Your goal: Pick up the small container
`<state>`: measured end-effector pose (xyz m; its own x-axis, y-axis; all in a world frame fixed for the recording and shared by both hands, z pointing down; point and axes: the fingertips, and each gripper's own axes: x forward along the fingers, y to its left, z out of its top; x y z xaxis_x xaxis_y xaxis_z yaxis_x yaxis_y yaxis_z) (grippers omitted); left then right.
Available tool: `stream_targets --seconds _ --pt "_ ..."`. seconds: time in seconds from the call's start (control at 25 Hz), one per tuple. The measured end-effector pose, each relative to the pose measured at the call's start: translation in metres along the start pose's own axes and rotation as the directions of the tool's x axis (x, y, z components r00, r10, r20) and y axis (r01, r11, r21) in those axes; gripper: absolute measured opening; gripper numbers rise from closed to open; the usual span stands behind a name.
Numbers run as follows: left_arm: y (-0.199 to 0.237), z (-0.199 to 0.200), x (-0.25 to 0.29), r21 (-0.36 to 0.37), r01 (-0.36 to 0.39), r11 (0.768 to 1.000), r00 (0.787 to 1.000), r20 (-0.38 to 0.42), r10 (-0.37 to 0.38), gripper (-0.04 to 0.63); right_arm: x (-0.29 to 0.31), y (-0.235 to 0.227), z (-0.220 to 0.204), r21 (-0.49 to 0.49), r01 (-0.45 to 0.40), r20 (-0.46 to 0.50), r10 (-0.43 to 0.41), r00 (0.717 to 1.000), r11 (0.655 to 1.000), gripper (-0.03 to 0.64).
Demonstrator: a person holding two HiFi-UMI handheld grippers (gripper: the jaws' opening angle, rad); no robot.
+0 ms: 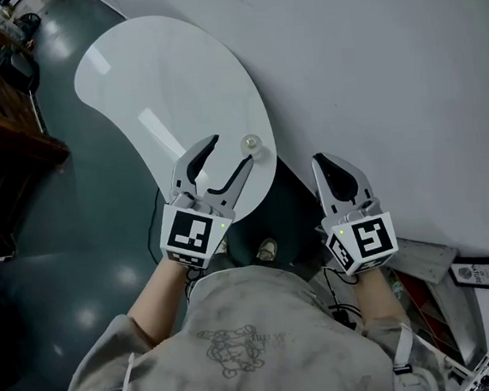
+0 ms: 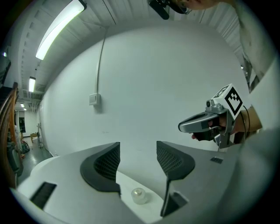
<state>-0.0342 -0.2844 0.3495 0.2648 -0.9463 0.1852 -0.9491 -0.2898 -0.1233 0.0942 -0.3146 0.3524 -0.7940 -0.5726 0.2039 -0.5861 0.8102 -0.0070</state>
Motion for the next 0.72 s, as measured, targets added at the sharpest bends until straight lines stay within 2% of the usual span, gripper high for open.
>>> stream_targets --seconds 0.16,0.32,0.52,0.72 --pt "0.002 -0.012 0.033 0.011 0.057 0.998 0.998 0.009 -0.057 0.294 0.012 -0.007 0.006 -0.018 0.017 0.006 -0.017 1.000 1.000 0.035" --pt "0.002 -0.033 0.065 0.047 0.114 0.992 0.993 -0.002 -0.115 0.319 0.026 -0.016 0.004 -0.009 0.046 0.014 -0.045 0.999 0.999 0.035" --pt "-0.010 -0.081 0.102 0.076 0.245 0.967 0.969 -0.050 -0.241 0.324 0.048 -0.020 -0.009 -0.002 0.060 -0.002 -0.060 0.998 0.998 0.035" --pt "-0.009 -0.134 0.130 0.059 0.277 0.959 0.955 -0.125 -0.268 0.334 0.068 -0.026 -0.031 0.008 0.098 -0.035 -0.098 0.995 0.995 0.035"
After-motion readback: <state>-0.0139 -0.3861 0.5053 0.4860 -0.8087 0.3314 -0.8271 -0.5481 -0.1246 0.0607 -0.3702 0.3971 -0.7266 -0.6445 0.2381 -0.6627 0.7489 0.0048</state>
